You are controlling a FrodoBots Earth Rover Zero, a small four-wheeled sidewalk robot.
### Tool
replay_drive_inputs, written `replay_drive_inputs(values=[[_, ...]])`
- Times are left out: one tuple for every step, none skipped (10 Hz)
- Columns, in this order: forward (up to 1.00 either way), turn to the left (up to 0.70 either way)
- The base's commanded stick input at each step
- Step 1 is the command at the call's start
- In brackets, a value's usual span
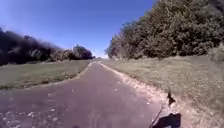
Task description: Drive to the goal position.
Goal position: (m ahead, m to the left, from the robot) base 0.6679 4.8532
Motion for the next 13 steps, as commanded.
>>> replay_drive_inputs(values=[[0.70,0.35],[0.70,0.35],[0.70,0.35],[0.70,0.35],[0.70,0.35],[0.70,0.35],[0.70,0.35],[0.70,0.35],[0.70,0.35],[0.70,0.35],[0.70,0.35],[0.70,0.35],[0.70,0.35]])
